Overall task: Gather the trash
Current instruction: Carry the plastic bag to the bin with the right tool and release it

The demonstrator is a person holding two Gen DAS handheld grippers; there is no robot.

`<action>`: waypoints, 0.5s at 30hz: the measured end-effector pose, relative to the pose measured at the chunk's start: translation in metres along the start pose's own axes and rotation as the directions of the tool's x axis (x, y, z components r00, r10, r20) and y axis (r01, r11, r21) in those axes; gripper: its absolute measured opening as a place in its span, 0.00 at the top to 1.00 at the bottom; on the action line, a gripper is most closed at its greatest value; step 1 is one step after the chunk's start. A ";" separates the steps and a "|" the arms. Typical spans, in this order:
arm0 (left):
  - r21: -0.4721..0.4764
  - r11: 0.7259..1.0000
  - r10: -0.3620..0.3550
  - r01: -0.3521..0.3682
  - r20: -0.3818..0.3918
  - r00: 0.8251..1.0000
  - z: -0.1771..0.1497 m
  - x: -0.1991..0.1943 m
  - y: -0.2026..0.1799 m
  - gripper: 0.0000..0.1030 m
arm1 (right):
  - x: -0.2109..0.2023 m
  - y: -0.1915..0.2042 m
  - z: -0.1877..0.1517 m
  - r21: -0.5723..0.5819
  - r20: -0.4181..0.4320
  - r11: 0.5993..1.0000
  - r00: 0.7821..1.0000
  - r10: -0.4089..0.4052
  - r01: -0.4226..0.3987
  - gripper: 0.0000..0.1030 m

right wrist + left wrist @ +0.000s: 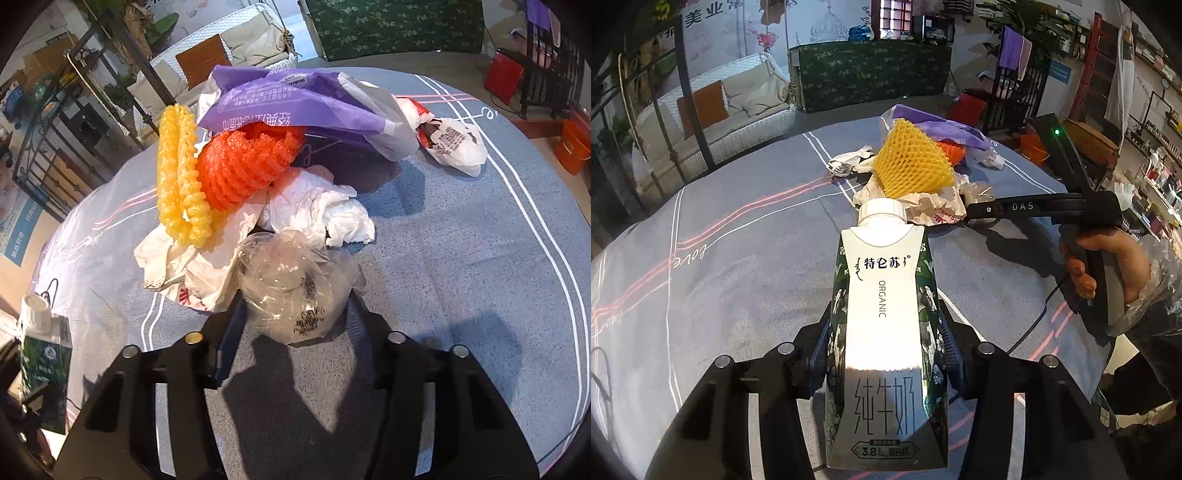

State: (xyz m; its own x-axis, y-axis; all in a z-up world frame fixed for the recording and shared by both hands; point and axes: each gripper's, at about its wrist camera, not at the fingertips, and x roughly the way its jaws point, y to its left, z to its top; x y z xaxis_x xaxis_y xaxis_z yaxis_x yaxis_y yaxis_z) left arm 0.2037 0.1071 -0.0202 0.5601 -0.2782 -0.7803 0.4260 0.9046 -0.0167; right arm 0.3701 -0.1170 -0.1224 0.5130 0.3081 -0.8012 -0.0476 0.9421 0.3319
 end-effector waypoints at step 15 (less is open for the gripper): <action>-0.146 0.986 -0.067 0.079 0.088 0.994 -0.006 -0.006 -0.031 0.51 | -0.080 -0.008 -0.041 -0.041 0.154 0.997 0.986 -0.064 0.071 0.54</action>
State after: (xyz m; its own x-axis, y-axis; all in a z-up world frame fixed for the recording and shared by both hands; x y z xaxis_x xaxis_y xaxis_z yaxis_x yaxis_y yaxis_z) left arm 0.1829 0.0827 -0.0193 0.5906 -0.3652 -0.7196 0.3605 0.9172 -0.1696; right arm 0.2940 -0.1440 -0.0815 0.6410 0.2234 -0.7343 -0.0462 0.9662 0.2536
